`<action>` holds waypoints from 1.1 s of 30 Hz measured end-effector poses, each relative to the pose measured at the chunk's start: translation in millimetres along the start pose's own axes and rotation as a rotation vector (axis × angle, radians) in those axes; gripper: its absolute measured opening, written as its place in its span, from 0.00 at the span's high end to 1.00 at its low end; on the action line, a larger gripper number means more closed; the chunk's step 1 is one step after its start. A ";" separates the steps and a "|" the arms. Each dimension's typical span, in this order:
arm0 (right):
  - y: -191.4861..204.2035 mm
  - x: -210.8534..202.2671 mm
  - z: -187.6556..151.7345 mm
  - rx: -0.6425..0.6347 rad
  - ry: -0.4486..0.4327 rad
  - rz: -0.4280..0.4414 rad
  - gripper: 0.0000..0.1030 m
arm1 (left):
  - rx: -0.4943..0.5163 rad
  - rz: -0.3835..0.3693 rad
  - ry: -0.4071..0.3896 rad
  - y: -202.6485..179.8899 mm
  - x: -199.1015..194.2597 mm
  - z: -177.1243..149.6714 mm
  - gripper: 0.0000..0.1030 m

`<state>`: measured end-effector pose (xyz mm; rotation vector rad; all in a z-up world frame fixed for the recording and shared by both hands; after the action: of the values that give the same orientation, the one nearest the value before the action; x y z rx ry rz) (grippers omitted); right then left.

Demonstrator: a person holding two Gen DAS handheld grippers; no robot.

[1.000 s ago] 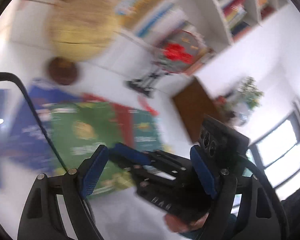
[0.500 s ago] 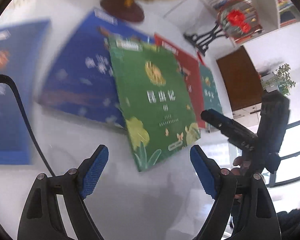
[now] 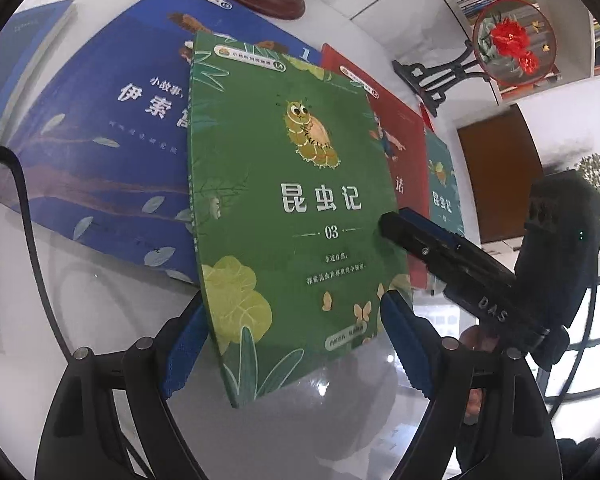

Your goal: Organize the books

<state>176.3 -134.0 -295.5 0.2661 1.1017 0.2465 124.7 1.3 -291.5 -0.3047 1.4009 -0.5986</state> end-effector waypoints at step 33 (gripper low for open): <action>161.4 29.7 24.3 0.044 0.016 0.534 0.53 | 0.198 0.032 -0.160 31.6 -81.9 21.1 0.32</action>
<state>200.6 25.5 -256.6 0.5978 1.0373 0.7002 147.5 69.7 -237.3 -0.1681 1.1809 -0.6664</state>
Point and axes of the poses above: each gripper's, at about its wrist camera, not at the fingertips, and x roughly the way its jaws point, y to its left, z to its top, the point moved 10 cm from there along x, roughly the way its jaws point, and after that the axes turned 5 degrees about z, right-handed, at the moved point
